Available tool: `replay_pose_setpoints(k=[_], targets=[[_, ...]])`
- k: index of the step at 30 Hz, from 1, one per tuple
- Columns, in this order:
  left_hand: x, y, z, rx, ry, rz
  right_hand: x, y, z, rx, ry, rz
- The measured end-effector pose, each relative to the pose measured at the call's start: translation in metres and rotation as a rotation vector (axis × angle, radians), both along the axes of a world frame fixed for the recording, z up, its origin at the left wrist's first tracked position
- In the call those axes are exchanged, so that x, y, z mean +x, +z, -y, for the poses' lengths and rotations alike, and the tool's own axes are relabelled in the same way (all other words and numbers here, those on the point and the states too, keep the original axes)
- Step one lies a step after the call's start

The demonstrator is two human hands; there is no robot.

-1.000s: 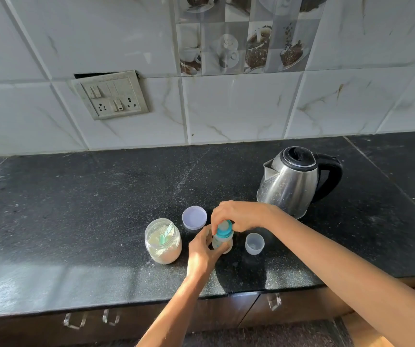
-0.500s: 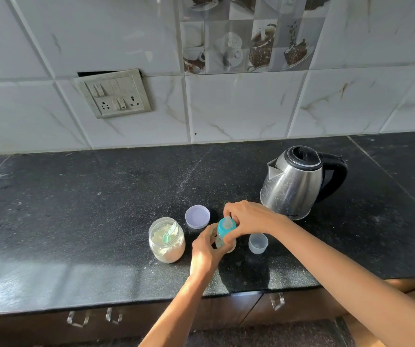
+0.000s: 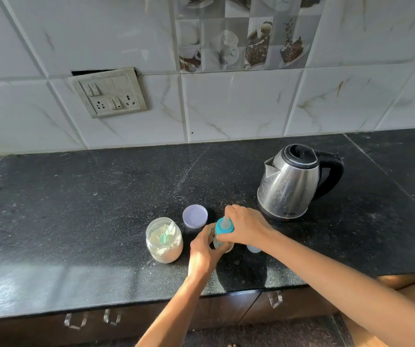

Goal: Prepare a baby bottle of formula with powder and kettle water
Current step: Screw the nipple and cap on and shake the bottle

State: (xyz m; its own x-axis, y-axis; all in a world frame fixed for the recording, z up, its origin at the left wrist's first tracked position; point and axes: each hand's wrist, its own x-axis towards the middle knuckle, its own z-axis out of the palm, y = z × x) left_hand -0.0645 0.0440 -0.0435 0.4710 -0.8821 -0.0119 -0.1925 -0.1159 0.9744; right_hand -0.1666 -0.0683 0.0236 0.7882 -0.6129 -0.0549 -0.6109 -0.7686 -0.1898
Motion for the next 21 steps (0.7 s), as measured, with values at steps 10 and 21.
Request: replay_pose_setpoints(k=[10, 21], targets=[[0.005, 0.002, 0.000, 0.000, -0.054, -0.005, -0.007, 0.009, 0.035, 0.385, 0.314, 0.095], [0.001, -0.005, -0.001, -0.044, -0.012, 0.003, -0.006, -0.027, -0.016, 0.220, -0.186, 0.404]])
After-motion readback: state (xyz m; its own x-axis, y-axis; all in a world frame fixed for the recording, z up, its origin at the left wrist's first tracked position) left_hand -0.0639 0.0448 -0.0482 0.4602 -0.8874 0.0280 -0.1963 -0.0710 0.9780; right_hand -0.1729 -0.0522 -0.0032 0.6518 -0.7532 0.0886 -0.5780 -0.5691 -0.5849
